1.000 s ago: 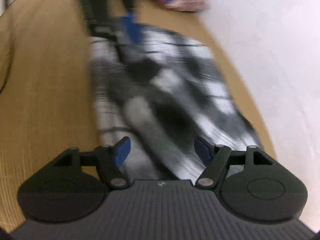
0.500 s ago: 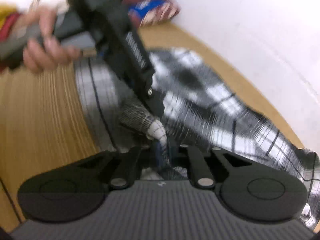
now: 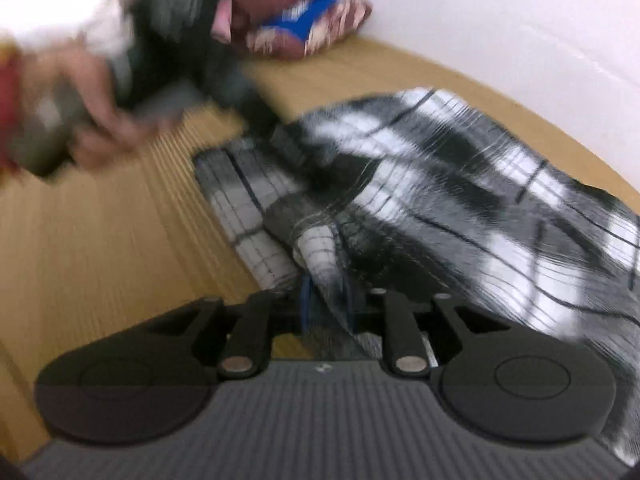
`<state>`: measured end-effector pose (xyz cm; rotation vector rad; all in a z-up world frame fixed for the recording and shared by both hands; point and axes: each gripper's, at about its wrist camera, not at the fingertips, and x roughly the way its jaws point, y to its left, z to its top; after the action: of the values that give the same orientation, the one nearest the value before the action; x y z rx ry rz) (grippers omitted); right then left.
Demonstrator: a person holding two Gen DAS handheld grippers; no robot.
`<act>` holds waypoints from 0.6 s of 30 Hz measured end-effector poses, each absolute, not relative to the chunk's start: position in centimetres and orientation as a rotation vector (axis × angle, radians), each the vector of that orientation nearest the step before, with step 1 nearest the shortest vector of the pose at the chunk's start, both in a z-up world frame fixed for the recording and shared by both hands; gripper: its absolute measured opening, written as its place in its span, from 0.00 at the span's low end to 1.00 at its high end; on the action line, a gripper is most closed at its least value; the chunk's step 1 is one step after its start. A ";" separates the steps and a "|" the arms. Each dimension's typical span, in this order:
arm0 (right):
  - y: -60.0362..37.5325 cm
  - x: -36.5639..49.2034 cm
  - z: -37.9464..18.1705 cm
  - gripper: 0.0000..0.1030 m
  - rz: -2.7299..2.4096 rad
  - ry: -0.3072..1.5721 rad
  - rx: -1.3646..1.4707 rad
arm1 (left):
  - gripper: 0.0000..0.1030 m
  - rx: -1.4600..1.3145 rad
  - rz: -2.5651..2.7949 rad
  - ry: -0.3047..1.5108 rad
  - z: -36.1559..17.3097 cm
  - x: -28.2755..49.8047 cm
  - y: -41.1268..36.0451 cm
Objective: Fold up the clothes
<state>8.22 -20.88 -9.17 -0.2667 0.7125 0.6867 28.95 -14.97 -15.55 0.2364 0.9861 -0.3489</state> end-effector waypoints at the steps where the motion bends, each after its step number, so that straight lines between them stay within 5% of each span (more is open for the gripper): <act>1: -22.8 8.0 -8.4 0.30 0.640 0.696 -0.203 | 0.25 0.228 -0.344 0.976 -15.4 28.7 -14.4; 4: -29.0 8.4 -7.2 0.49 0.426 0.648 -0.016 | 0.34 0.201 -0.300 0.972 -15.2 28.4 -12.9; 5: -31.2 9.1 -7.5 0.49 0.311 0.638 0.043 | 0.44 0.203 -0.279 0.977 -15.3 28.5 -12.5; 9: -36.8 13.1 -12.1 0.49 0.003 0.746 0.084 | 0.58 0.289 -0.196 0.993 -16.6 28.5 -12.5; 15: -39.1 10.5 -10.0 0.49 -0.079 0.705 0.135 | 0.59 0.255 -0.138 0.949 -14.1 25.6 -10.1; 18: -44.0 6.4 -9.4 0.72 -0.193 0.641 0.347 | 0.67 0.136 -0.138 0.957 -13.6 24.1 -7.6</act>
<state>6.43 -43.96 -9.43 0.3475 0.6410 -0.1926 24.12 -7.63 -13.65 0.1363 0.9568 -0.1380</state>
